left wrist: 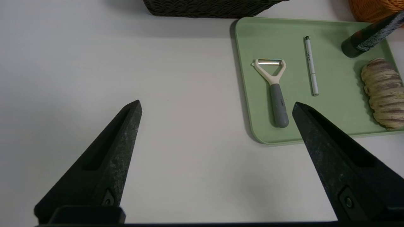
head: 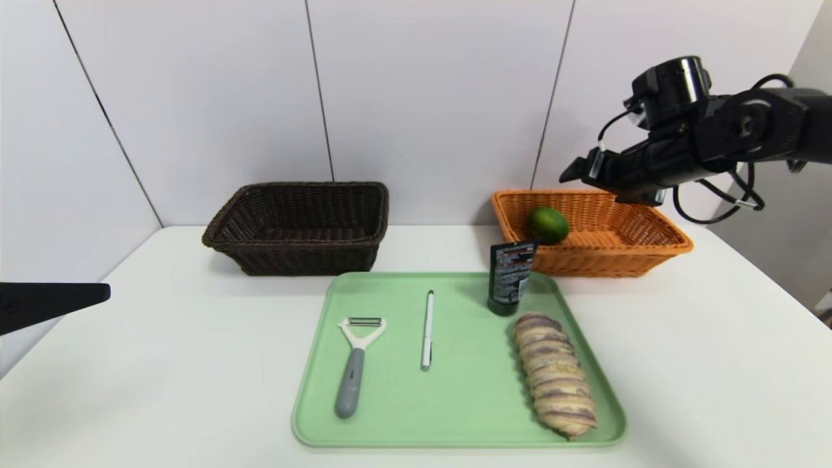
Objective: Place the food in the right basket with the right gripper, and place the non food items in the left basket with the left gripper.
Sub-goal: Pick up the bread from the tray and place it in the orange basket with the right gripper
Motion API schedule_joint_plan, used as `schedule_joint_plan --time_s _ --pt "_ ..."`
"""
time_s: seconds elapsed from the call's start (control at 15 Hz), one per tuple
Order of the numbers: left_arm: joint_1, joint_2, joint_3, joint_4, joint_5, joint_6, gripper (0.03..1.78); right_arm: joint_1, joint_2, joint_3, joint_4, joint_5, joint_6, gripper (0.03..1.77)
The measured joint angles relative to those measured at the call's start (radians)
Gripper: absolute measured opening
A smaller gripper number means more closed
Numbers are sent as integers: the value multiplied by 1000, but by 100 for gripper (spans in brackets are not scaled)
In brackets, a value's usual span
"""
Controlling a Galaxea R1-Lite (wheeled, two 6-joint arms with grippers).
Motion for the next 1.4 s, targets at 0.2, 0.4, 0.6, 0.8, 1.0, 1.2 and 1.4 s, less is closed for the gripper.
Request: schedule_joint_plan --time_s 0.2,0.4,0.6,0.8,1.0,1.2,1.4 --pt "0 -2 4 18 0 -3 169 66 -147 32 187 4 20 167" --pt "0 -8 17 19 0 -5 169 194 -300 129 400 26 60 168" --pt "0 -23 34 20 0 -5 169 301 -403 288 501 28 79 169" --pt "0 -43 55 19 1 -5 169 363 -451 426 512 31 116 169" --pt "0 -54 60 20 1 -3 169 393 -460 488 493 33 147 169" --pt "0 -58 61 21 0 -2 169 434 -461 544 382 24 142 169" --pt "0 -62 68 19 0 -1 169 483 -446 566 344 16 148 169"
